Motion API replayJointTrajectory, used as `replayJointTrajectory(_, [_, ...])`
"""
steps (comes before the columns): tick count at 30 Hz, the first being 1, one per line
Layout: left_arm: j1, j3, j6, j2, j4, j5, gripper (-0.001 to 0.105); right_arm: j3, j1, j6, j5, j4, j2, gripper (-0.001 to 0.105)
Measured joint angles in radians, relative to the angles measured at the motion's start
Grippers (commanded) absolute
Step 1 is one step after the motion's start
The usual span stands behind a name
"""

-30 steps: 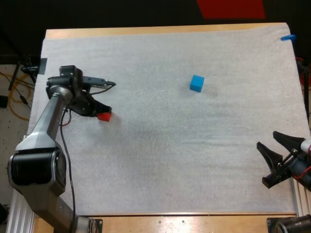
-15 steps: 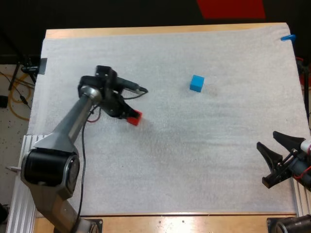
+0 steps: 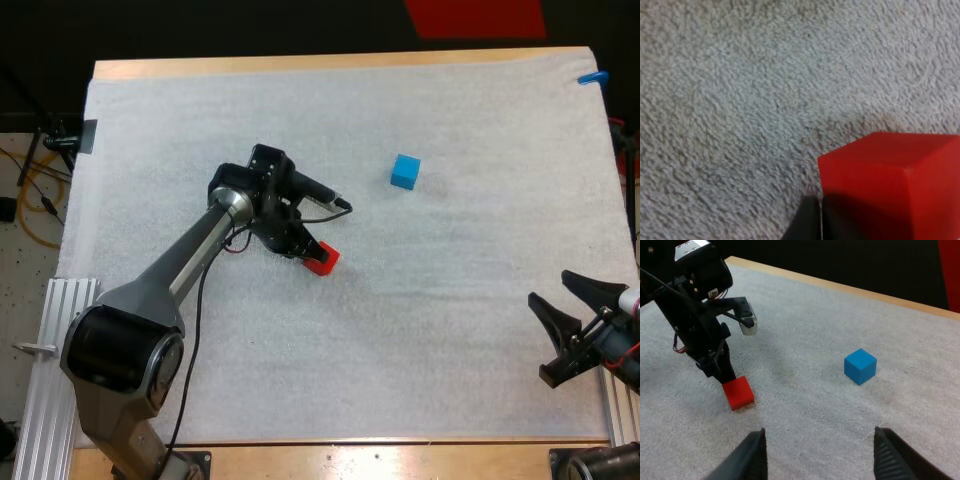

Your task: Stack red cube on blue cube

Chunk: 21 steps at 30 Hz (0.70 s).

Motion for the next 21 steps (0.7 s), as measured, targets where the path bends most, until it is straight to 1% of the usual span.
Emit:
replayJointTrajectory(5, [0.037, 0.001, 0.033, -0.055, -0.009, -0.003, 0.0, 0.0, 0.0, 0.0, 0.0, 0.0, 0.006, 0.047])
replayJointTrajectory(10, [0.093, 0.001, 0.074, -0.213, -0.017, -0.013, 0.0, 0.0, 0.0, 0.0, 0.0, -0.001, 0.023, 0.047])
replayJointTrajectory(13, [0.12, 0.001, 0.098, -0.311, 0.005, -0.029, 0.0, 0.0, 0.0, 0.0, 0.002, -0.001, 0.037, 0.047])
replayJointTrajectory(14, [0.126, 0.001, 0.103, -0.322, 0.009, -0.035, 0.0, 0.0, 0.0, 0.0, 0.001, -0.001, 0.04, 0.047])
replayJointTrajectory(18, [0.131, 0.001, 0.153, -0.463, 0.069, -0.045, 0.0, 0.0, 0.0, 0.0, 0.001, -0.001, 0.049, 0.047])
replayJointTrajectory(21, [0.131, 0.016, 0.158, -0.568, 0.08, -0.045, 0.0, 0.0, 0.0, 0.0, 0.001, -0.001, 0.049, 0.047])
